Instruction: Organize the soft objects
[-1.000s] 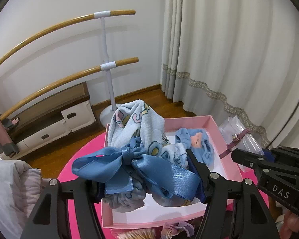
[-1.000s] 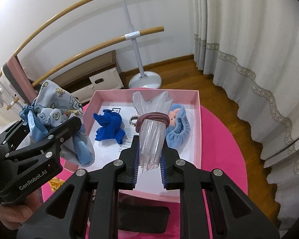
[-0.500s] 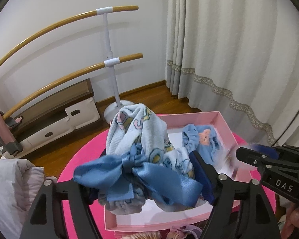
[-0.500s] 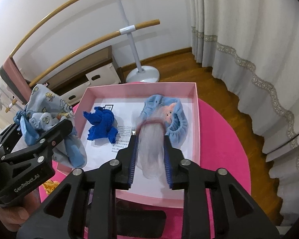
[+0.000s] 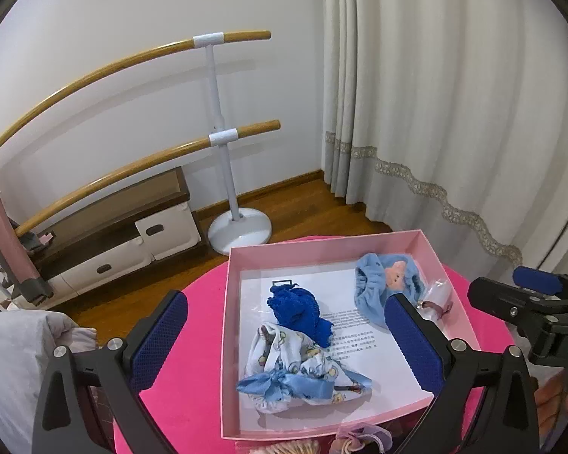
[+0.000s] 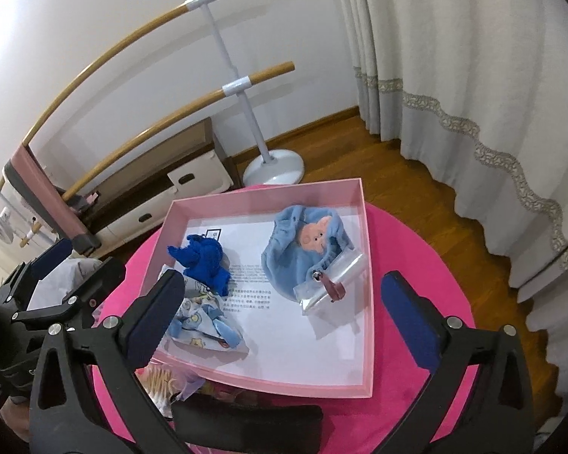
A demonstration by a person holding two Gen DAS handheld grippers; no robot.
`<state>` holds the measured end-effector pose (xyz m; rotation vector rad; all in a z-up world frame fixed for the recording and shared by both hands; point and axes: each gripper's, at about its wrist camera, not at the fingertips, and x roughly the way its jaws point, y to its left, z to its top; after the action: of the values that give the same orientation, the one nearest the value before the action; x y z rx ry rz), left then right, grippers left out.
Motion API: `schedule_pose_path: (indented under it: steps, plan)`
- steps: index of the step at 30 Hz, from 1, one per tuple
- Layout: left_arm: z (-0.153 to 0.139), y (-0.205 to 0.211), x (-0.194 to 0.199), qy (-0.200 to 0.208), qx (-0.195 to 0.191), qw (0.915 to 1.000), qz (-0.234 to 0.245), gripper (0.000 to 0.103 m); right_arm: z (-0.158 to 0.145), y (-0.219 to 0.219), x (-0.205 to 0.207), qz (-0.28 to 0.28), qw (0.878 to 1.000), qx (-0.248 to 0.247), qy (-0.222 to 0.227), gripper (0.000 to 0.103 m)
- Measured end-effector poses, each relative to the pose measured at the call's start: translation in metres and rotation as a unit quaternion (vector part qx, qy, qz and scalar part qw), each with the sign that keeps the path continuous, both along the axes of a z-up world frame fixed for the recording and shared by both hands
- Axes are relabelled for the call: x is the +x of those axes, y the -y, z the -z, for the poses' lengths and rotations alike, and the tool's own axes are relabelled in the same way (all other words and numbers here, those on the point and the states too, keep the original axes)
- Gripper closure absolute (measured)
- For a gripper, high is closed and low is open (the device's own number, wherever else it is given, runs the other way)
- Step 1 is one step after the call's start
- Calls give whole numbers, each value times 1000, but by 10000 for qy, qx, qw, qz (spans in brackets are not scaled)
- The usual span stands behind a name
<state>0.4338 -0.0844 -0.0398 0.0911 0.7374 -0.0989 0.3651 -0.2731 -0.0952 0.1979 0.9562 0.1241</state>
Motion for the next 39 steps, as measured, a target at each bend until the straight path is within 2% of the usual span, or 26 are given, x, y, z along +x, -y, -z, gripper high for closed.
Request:
schedule_pose_path:
  steps: [9,16,22,32,39]
  plan:
    - [-8,-8,-35,153,75,9998,-55,0,-13,0,-25,41,9998,-16,204,0]
    - [-18,-19,-77,352,-12,9993,-81,0,-20,4,-59,124,9989,57,453,0]
    - [-22,-37,-129,685,-102,9975,-158,0,-24,8,-100,235,9970,84,729,0]
    - [-8,-57,-205,963,-66,9951,-235,0,-24,10,-163,461,9926,102,1115,0]
    - [22,-65,-252,1033,-19,9941,-326,0,-21,-9,-205,491,9883,-295,1414,0]
